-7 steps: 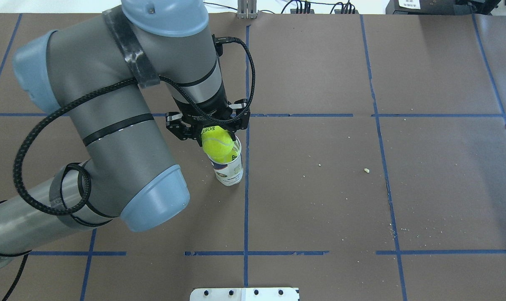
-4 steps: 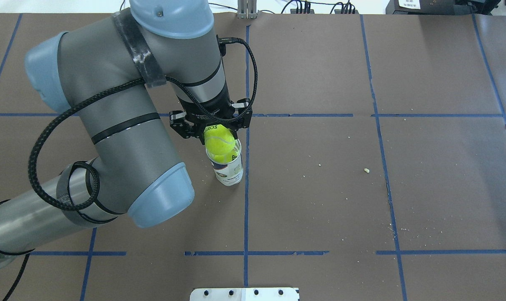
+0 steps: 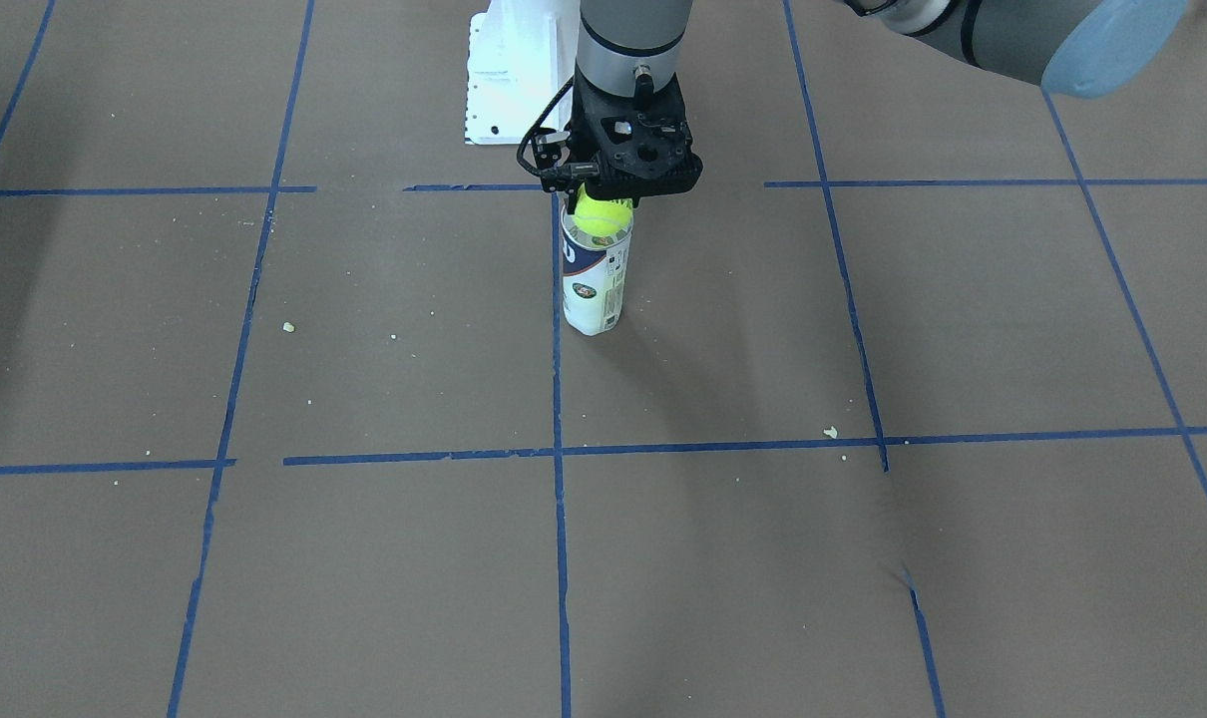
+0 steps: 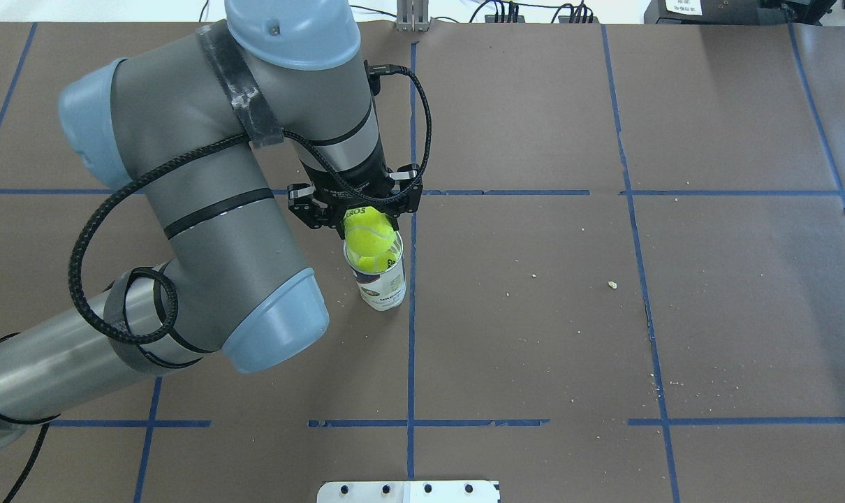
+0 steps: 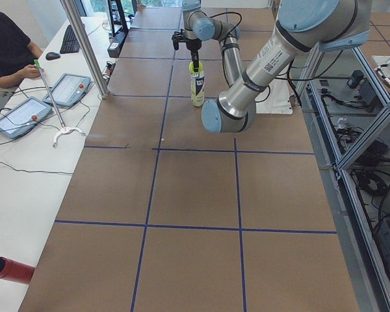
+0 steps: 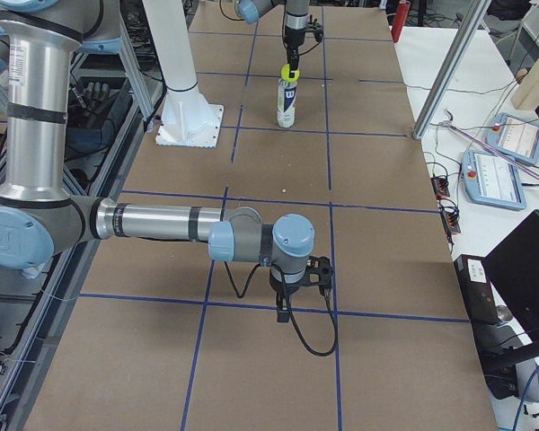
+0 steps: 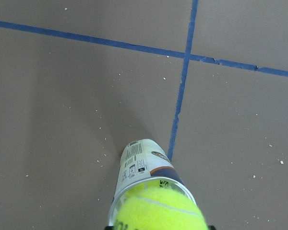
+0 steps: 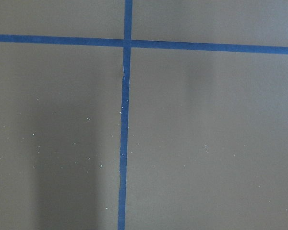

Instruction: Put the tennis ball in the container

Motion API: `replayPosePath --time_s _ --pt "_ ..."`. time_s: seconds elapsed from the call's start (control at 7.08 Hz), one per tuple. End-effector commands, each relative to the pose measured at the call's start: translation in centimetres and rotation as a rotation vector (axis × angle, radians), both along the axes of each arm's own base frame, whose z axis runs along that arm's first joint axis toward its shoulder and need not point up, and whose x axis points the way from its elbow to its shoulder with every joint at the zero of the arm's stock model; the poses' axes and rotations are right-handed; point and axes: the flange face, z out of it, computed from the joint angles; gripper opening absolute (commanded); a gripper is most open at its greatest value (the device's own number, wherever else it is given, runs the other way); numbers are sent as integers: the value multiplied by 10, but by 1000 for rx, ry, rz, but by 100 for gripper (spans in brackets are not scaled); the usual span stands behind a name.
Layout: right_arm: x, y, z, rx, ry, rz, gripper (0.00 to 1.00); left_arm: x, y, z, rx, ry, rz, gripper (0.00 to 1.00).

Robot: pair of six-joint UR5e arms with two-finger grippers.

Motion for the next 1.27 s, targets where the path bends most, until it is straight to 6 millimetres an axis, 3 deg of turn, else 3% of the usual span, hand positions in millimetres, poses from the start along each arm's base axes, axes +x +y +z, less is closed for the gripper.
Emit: replayPosePath --time_s 0.0,0.56,0.71,0.85,0.99,1.13 --pt "0 0 0 0 0 0 100 -3 2 0 7 6 1 100" --pt "0 0 0 0 0 0 100 -8 3 2 11 9 -3 100" --pt "0 0 0 0 0 0 100 -24 11 -5 35 38 -9 100" --pt "0 0 0 0 0 0 100 -52 26 13 58 59 -18 100" --pt "0 0 0 0 0 0 100 -59 25 25 139 62 16 100" --pt "0 0 0 0 0 0 100 -82 -2 47 250 20 68 100"
